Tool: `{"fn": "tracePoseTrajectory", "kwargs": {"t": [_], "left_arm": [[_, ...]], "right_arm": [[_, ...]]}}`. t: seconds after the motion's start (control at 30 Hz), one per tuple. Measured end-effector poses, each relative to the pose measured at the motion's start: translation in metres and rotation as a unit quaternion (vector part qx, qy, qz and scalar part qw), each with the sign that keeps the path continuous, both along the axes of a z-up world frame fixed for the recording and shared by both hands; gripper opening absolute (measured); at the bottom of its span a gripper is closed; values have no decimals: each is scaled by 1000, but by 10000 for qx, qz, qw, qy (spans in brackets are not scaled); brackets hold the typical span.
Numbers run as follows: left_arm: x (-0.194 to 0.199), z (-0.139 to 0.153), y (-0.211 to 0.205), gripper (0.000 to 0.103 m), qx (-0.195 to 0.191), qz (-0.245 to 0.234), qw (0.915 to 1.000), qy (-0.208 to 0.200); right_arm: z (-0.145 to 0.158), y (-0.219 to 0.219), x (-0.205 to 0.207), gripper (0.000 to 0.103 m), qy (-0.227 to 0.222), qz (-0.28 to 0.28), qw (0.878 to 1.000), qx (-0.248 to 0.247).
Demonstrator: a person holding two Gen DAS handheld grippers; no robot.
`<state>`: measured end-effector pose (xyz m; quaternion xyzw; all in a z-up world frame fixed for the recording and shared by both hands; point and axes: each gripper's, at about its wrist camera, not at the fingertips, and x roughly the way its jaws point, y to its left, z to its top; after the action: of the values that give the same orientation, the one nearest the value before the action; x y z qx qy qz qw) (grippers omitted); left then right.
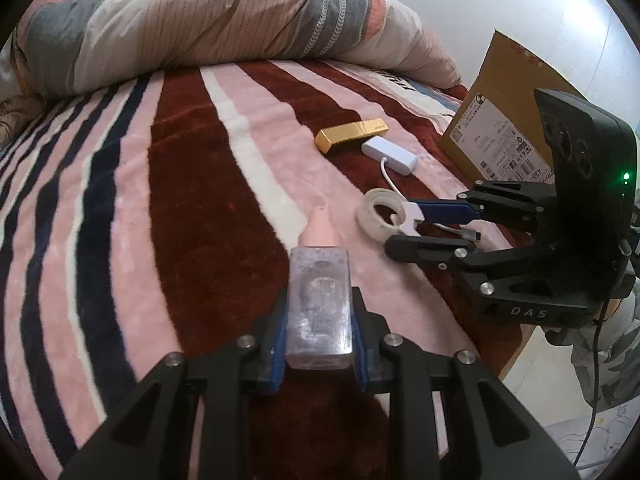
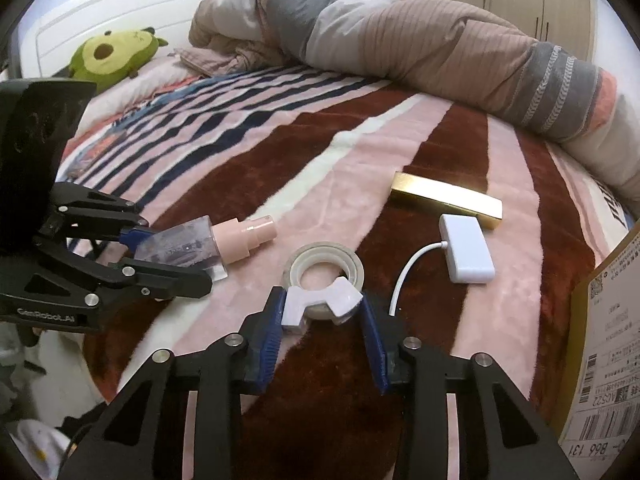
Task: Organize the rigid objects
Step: 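Lift the clear bottle with the left gripper while the right grasps the tape roll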
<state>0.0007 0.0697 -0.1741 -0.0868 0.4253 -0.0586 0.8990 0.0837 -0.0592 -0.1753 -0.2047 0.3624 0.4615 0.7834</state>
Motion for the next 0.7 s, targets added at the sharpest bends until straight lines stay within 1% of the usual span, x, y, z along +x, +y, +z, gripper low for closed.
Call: {"fn": "tracePoseTrajectory", "kwargs": {"t": [0.07,0.17,0.3,0.37,0.47,0.6,0.7], "left_arm": [[-2,5,2,24,21,18,10000,-45],[-6,13,5,24,27,61,9999,-126],[-13,27,8,24,58,122,9995,-270],[-16,38,8,24,72,140,9992,-373],[-21,60,5,24,164,114,9981,-577],[-23,101,-9,24,326,-43,9950,-943],[-19,129,-20,24,283,-212,9919,-1224]], "right_arm": [[4,-2,-1,33,-7,15,10000,59],[10,-2,-6,33,-91,70,9999,25],[22,-7,-14,33,-97,129,9996,215],[34,-10,-17,33,-140,129,9993,332],[59,-17,-25,33,-298,147,9978,570],[105,-34,-36,33,-678,108,9939,861],[137,-55,-38,33,-936,-56,9898,1076]]}}
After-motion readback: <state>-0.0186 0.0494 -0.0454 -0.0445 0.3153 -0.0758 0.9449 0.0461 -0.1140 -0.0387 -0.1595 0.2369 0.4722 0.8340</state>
